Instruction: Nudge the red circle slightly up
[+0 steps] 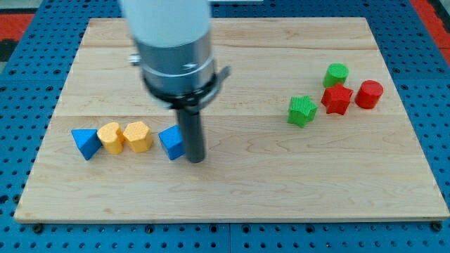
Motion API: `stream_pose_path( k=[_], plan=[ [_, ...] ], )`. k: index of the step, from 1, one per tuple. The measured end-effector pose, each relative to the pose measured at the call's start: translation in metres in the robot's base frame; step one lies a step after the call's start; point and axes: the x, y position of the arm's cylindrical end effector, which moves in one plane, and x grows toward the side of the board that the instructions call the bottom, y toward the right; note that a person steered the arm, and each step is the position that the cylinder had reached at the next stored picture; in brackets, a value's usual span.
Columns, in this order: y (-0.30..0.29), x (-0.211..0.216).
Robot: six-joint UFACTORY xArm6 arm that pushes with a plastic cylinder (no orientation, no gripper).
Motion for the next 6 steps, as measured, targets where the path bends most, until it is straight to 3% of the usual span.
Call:
stream_pose_path(
  k=[1, 3, 4, 5, 6],
  plan=[
    [0.076, 0.021],
    [0.279, -0.068],
    [0.336, -0.071],
    [0.338, -0.084],
    [0.296, -0.121]
  ],
)
